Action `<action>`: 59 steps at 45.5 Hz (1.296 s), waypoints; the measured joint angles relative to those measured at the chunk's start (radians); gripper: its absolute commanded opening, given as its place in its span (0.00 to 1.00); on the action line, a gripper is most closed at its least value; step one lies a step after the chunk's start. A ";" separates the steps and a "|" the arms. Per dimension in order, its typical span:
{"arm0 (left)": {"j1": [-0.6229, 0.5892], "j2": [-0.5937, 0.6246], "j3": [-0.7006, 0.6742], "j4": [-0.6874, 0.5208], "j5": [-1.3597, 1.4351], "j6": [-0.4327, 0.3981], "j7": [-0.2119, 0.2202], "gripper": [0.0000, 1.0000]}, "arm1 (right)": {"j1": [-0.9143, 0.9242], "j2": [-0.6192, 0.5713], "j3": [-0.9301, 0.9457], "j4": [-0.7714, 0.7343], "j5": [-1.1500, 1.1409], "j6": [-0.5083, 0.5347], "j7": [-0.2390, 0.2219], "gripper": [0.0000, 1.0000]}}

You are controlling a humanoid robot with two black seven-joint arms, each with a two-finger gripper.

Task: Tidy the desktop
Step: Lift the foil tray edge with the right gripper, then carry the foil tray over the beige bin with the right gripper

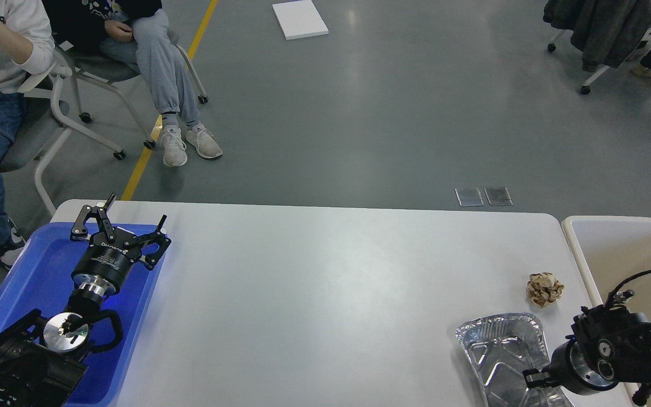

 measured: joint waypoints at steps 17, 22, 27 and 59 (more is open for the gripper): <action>0.000 0.000 0.000 0.000 0.000 0.000 0.000 1.00 | 0.070 -0.025 -0.032 0.051 0.002 -0.013 -0.001 0.00; 0.000 -0.001 0.000 0.000 0.000 0.000 0.001 1.00 | 0.140 -0.034 -0.074 0.101 0.001 -0.014 0.000 0.00; 0.000 -0.001 0.000 0.000 0.000 0.000 0.002 1.00 | 0.222 -0.039 -0.124 0.154 0.001 -0.014 0.000 0.00; 0.000 -0.001 0.000 -0.001 0.000 0.000 0.002 1.00 | 0.863 -0.020 -0.362 0.418 0.047 0.180 0.005 0.00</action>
